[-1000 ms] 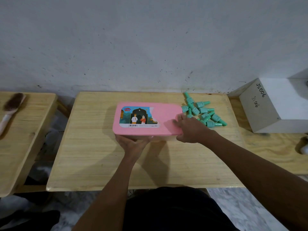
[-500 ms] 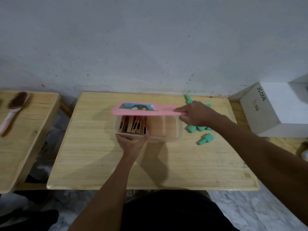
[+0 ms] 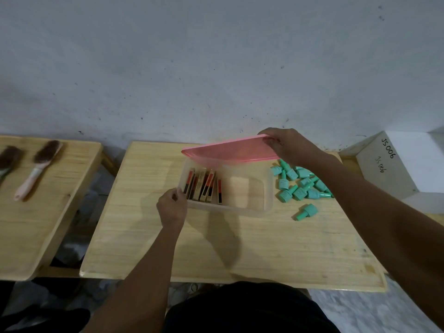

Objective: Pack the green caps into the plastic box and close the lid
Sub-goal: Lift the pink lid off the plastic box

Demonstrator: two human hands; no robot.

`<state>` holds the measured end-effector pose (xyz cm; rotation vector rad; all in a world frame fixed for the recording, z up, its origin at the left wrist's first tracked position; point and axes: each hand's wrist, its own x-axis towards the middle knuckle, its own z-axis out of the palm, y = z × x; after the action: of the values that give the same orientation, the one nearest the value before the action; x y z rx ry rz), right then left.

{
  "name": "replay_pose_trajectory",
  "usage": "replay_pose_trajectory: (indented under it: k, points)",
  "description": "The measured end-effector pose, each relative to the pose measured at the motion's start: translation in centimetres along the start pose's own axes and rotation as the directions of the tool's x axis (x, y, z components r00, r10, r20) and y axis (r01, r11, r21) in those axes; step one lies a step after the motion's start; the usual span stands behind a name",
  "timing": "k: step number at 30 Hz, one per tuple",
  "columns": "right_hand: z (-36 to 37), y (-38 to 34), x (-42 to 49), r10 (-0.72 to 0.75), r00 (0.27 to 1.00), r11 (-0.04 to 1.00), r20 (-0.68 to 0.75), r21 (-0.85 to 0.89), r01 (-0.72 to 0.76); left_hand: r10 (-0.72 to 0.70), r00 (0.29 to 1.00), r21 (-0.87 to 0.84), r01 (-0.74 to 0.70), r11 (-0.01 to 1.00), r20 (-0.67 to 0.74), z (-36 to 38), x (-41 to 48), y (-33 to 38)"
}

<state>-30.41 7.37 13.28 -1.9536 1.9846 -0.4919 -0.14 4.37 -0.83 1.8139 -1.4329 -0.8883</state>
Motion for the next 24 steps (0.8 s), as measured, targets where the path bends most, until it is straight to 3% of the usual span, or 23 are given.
replay_pose_trajectory:
  k: [3, 9, 12, 15, 17, 20, 22, 24]
  points:
    - [0.4, -0.5, 1.3, -0.021, 0.999, 0.999, -0.042, 0.026, 0.022, 0.004, 0.999, 0.066, -0.007, 0.998, 0.039, -0.4, -0.1, 0.0]
    - [3.2, -4.3, 3.6, -0.096, 0.977, 0.99, -0.192, 0.083, 0.114, -0.066, 0.996, 0.042, 0.064, 0.997, 0.061, -1.3, -0.3, 1.4]
    - [6.1, -7.4, 3.8, -0.223, 0.925, 0.974, -0.308, -0.044, 0.22, -0.139, 0.989, -0.184, 0.144, 0.972, 0.041, -2.7, 1.3, 4.2]
    - [9.3, -10.2, 3.6, -0.333, 0.869, 0.94, -0.367, -0.197, 0.277, -0.196, 0.915, -0.592, 0.381, 0.71, 0.353, -4.4, 3.4, 7.2]
    - [11.3, -11.6, 3.3, -0.383, 0.837, 0.918, -0.39, -0.259, 0.299, -0.171, 0.891, -0.646, 0.426, 0.633, 0.42, -5.2, 4.6, 8.2]
    - [13.5, -12.5, 3.2, -0.448, 0.805, 0.893, -0.388, -0.233, 0.385, -0.25, 0.889, -0.658, 0.454, 0.602, 0.384, -6.0, 5.6, 8.4]
    - [14.7, -12.3, 3.0, -0.455, 0.831, 0.89, -0.321, -0.194, 0.412, -0.295, 0.887, -0.659, 0.462, 0.593, 0.357, -6.8, 6.3, 7.3]
    - [15.5, -11.6, 2.1, -0.375, 0.894, 0.926, -0.245, -0.139, 0.351, -0.319, 0.905, -0.622, 0.426, 0.657, 0.283, -8.0, 6.9, 5.8]
